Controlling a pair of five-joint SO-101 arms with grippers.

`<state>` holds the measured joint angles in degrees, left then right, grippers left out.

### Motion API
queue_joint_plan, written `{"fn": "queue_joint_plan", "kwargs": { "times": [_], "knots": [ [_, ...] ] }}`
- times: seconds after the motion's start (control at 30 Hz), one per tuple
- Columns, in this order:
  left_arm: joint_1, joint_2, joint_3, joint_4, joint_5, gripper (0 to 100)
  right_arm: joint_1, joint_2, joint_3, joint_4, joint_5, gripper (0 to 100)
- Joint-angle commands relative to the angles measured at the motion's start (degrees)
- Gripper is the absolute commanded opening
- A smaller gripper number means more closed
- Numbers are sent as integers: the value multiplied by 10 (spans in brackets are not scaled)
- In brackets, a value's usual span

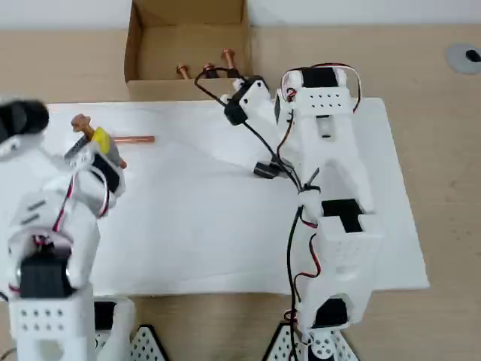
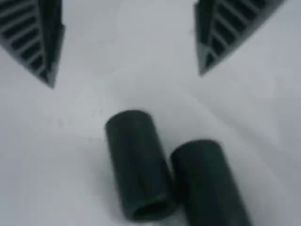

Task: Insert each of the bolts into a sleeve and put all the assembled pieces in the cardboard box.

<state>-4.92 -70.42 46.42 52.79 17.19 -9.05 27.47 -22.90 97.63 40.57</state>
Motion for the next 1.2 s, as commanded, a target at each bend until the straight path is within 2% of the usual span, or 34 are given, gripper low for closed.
{"fn": "queue_joint_plan", "kwargs": {
  "times": [0.0, 0.3, 0.5, 0.77, 0.87, 1.0, 1.17],
  "knots": [
    [4, -73, 37, -25, -1, 5, -10, 7, -30, -12, 6, 235],
    [4, -137, 80, -22, -4, 5, -10, 66, -31, -32, 10, 235],
    [4, -138, 88, -23, -5, 5, -10, 102, -43, -48, 43, 235],
    [4, -138, 94, -23, -5, 5, -10, 219, -146, -45, 71, 234],
    [4, -138, 101, -25, -5, 5, -10, 268, -199, -13, 76, 233],
    [4, -138, 103, -25, -5, 5, -15, 315, -274, 49, 91, 156],
    [4, -138, 100, -25, -5, 5, -15, 319, -295, 48, 89, 35]
  ]
}}
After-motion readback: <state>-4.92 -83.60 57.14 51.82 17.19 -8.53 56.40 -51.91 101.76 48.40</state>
